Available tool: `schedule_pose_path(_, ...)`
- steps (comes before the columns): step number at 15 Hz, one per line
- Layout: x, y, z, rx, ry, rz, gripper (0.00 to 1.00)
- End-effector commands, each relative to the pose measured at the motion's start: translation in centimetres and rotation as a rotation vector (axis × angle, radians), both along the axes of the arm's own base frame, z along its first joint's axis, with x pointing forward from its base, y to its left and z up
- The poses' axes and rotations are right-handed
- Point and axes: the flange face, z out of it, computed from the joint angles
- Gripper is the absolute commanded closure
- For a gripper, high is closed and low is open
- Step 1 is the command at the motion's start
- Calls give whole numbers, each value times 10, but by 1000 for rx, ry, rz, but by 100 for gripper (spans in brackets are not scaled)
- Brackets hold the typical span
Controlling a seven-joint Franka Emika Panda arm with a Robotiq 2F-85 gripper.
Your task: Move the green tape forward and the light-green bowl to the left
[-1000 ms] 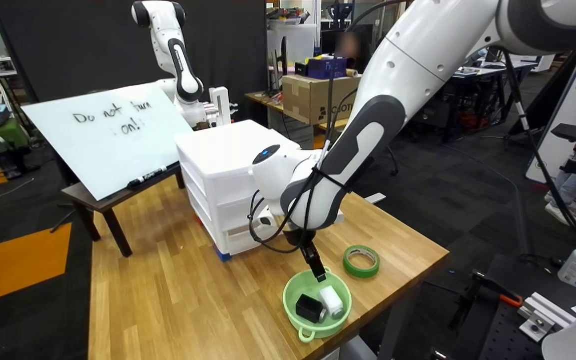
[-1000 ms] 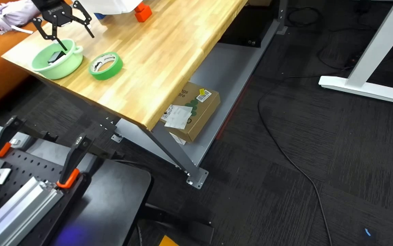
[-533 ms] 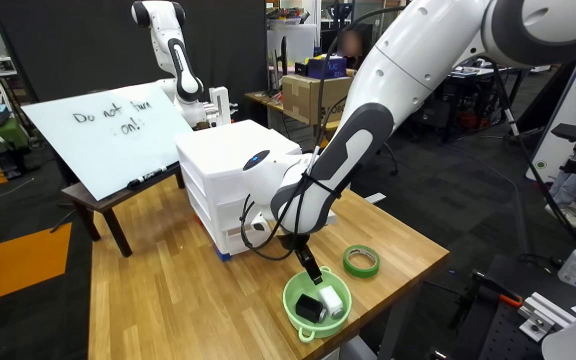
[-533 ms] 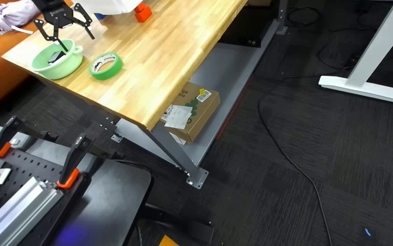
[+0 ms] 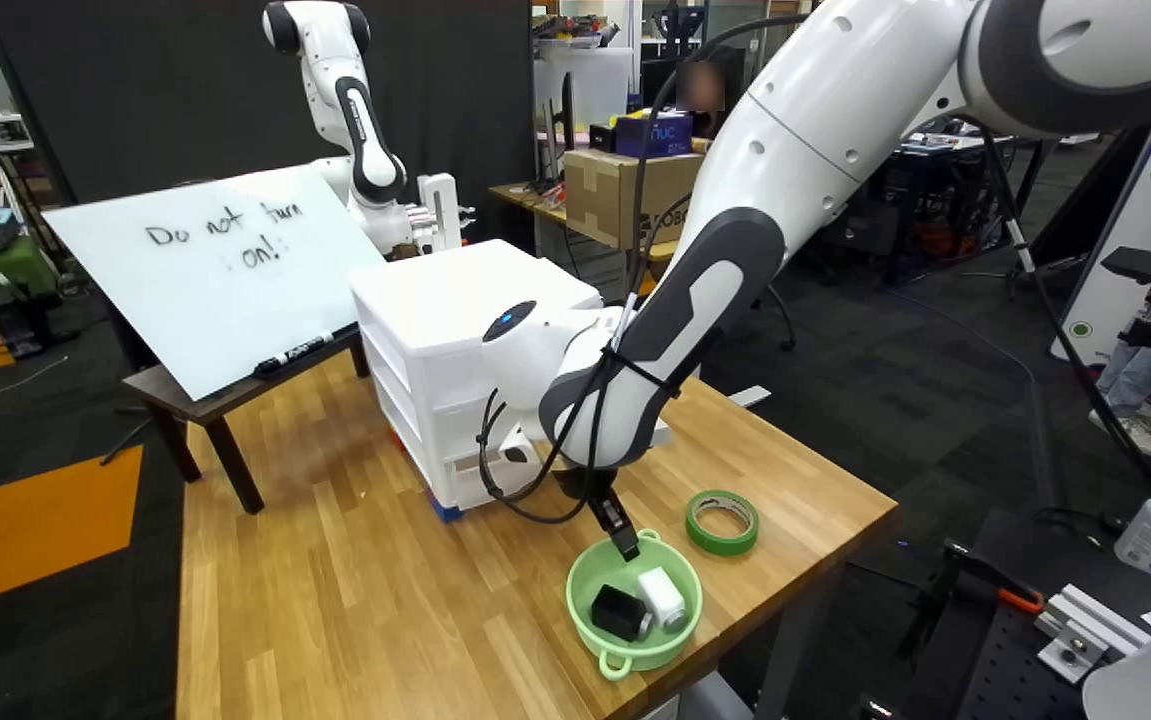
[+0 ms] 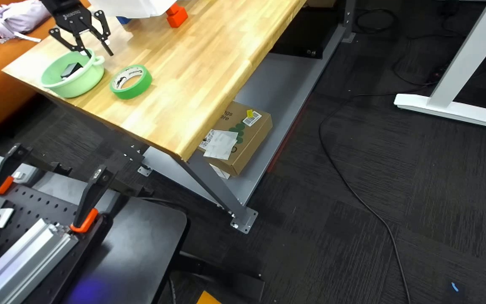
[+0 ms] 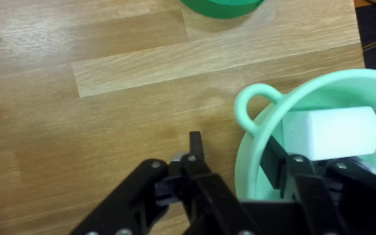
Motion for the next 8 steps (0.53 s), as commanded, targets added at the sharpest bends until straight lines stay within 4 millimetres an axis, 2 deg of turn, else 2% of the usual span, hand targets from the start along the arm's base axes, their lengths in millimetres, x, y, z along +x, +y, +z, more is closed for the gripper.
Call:
schedule_pose_path(1,5,-3,1,-4,12,32,81)
schedule_pose_path(4,5,-4,2,-3,12,33,83)
schedule_pose_path(6,5,-4,2,-3,13,33,77)
schedule_pose_path(8,5,-4,2,-3,15,33,75)
